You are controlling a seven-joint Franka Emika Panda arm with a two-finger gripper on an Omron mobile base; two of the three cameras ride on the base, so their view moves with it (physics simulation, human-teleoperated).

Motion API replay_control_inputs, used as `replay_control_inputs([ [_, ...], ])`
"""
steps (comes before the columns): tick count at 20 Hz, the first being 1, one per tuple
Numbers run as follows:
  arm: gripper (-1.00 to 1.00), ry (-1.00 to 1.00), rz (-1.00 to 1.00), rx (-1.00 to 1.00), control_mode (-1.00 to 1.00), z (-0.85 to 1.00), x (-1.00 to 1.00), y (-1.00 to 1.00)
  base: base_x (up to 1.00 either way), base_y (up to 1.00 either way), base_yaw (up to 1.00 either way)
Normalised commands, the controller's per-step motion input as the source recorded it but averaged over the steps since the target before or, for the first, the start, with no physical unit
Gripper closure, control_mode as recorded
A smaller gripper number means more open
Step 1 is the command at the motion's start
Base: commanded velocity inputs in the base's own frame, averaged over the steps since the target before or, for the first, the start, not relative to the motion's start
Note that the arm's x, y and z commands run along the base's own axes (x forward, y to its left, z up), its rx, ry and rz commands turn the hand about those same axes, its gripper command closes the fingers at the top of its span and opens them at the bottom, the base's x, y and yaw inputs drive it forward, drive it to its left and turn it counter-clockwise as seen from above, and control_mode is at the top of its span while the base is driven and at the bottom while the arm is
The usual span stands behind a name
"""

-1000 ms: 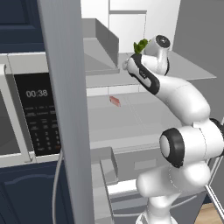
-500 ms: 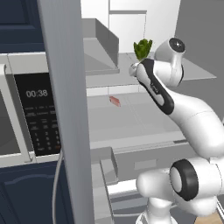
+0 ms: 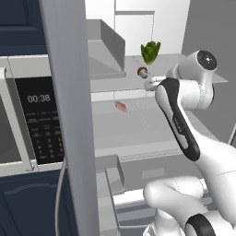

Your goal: Transport the fish and mushroom to the fridge. Place the fish on the rack containing meat and place the mushroom on the rack containing the vegetable, ensuring meats and vegetables are on different racks.

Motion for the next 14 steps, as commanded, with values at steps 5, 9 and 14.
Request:
replay_control_inputs([
  [5,-1.0,-0.01,-0.01,-0.01,-1.0,0.15,-1.0,-0.01,0.0,0.0,0.0],
  [9,-1.0,-0.02,0.0,0.0,-1.0,0.01,-0.94,-0.09,0.0,0.0,0.0],
  [14,-1.0,-0.13,-0.01,-0.02,-1.0,0.07,-0.7,-0.05,0.0,0.0,0.0],
])
